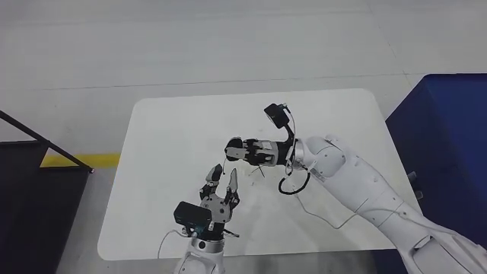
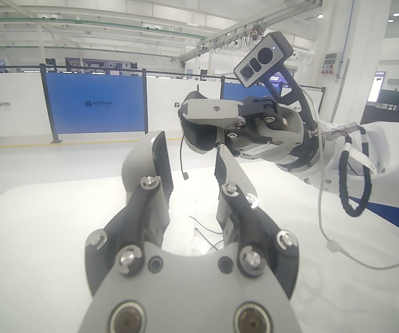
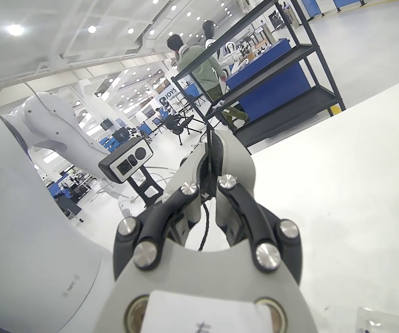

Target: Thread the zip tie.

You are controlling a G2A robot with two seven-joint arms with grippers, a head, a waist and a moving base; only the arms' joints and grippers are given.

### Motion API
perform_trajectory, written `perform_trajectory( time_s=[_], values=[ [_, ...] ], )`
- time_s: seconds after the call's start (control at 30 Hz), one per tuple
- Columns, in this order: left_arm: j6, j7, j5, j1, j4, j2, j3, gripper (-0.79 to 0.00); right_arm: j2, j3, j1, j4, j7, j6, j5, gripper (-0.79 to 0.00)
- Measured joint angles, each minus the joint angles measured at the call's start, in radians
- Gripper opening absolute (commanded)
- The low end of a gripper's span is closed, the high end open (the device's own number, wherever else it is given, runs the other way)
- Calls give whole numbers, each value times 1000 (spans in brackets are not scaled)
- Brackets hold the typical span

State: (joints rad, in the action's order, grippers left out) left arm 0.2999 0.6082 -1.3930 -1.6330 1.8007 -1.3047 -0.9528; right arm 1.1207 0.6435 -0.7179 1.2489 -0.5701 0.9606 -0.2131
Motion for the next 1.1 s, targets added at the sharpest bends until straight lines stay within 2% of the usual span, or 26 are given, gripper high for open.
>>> perform_trajectory(
  time_s=[0.07, 0.13, 0.2, 0.37, 0.4, 0.43, 0.8, 0.87, 0.93, 1.0, 1.03, 1.1],
  values=[
    [4, -1, -6, -6, 4, -1, -3, -680, -1, 8, -4, 7, -12, -2, 0, -785],
    [5, 1, 0, -13, 9, -2, -6, -690, -1, 16, -8, 14, -20, -5, -1, -785],
    [1, 3, 0, -17, 11, -3, -9, -785, -1, 21, -13, 23, -25, -6, -4, -785],
    [-2, 7, -1, -31, 11, -5, -18, -785, -1, 30, -30, 40, -50, 3, -22, -785],
    [-3, 8, -2, -32, 11, -5, -20, -785, -1, 31, -31, 41, -57, 2, -26, -523],
    [-3, 11, -2, -35, 11, -5, -22, -785, -2, 31, -32, 41, -62, 1, -29, 0],
    [6, 66, 14, -51, 20, -10, -36, -785, -1, 28, -35, 45, -63, -3, -32, 0],
    [-25, 38, 39, -48, 36, -7, -46, -785, -5, 19, -55, 67, -100, -51, -90, 0],
    [-26, 48, 24, -47, 32, 0, -90, -785, -20, 42, -53, 68, -195, -134, -237, 0],
    [56, 133, -73, -54, 16, 3, -114, -785, -37, 72, -57, 79, -335, -223, -413, 0],
    [152, 206, -181, -52, -1, 4, -130, -785, -50, 105, -57, 78, -442, -280, -533, 0],
    [320, 286, -374, -47, -31, 4, -148, -785, -70, 167, -63, 59, -582, -358, -688, 0]
  ],
)
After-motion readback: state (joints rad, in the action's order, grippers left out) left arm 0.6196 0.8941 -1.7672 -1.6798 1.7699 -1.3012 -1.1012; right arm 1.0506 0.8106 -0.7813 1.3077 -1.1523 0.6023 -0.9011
